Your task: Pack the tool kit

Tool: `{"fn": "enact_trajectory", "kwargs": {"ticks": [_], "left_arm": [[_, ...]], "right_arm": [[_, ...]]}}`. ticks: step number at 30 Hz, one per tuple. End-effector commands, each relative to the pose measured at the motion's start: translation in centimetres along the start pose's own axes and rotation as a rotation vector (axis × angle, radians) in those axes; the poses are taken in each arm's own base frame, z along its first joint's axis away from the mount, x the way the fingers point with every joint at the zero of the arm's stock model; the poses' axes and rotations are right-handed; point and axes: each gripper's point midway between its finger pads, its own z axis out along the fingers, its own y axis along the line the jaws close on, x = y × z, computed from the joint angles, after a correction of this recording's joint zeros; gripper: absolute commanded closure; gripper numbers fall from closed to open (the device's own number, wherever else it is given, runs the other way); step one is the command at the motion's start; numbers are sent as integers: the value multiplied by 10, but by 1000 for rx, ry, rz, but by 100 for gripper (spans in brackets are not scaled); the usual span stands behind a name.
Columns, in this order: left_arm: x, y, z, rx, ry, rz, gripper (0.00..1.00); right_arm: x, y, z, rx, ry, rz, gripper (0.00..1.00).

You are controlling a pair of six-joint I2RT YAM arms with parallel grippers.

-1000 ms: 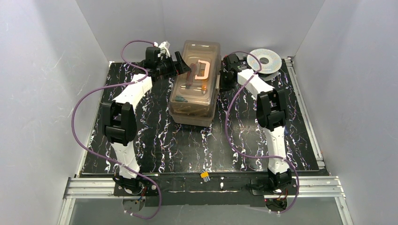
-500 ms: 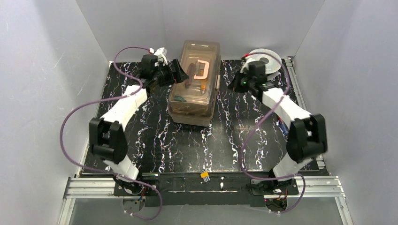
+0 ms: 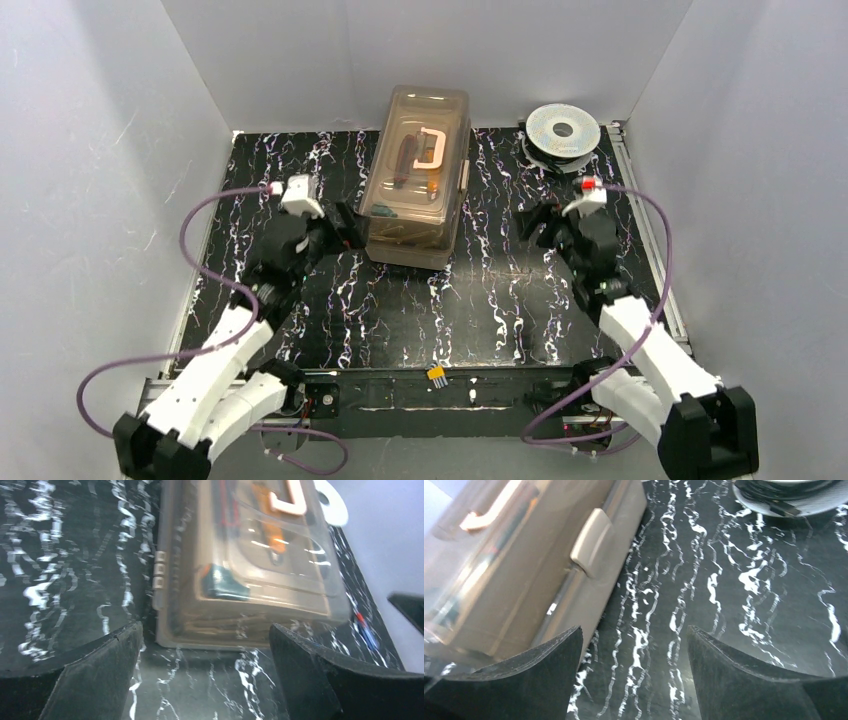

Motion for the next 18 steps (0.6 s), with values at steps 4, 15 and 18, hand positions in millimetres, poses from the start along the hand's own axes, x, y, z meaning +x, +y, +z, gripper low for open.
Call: {"fn": "enact_trajectory", "kwargs": {"ticks": [4,15,18], "left_arm": [[44,105,-27,-409,-130,71,2],[69,166,-15,-606,-249,387,2],[84,180,-6,-670,-215,396,2]], "right_arm": [[12,-37,-26,50,-268,-279,16],[16,-96,-28,307,-318,-364,16],[32,-118,-20,375,-221,-383,13]]}}
